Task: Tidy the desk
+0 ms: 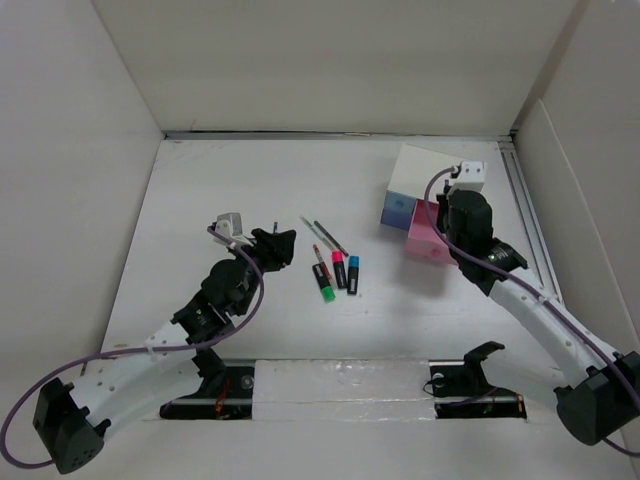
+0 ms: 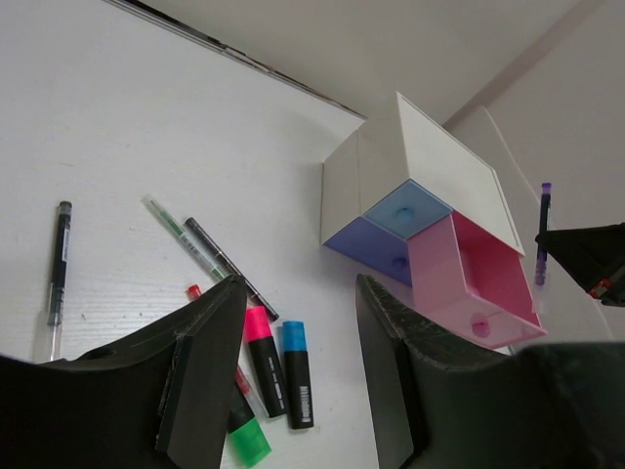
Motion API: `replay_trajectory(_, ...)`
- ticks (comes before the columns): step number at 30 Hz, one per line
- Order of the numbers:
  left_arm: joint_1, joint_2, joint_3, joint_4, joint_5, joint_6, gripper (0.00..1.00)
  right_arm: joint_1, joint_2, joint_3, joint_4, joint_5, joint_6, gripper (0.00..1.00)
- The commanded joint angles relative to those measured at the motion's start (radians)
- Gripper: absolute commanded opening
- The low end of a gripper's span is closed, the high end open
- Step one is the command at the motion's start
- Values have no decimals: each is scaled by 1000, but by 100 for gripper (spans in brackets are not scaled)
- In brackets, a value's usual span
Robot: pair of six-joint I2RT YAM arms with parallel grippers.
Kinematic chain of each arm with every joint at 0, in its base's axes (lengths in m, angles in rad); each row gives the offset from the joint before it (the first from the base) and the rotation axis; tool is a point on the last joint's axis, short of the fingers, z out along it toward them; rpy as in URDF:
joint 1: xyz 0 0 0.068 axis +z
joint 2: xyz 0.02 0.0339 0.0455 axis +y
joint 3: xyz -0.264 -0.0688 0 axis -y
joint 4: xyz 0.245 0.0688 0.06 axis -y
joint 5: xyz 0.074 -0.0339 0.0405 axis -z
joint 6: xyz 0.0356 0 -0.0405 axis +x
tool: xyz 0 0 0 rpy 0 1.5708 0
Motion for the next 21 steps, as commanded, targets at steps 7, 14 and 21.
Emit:
replay_trajectory(7,4,-25,-14,38,10,9,44,-14,7,-56,85,120,-27,10)
replay_trajectory(14,4,-22,-16,40,9,9,44,-14,44,-53,170,142,-66,12)
replay_trajectory(21,4,-17,-19,49,16,9,45,-32,58,-69,220,182,-100,12)
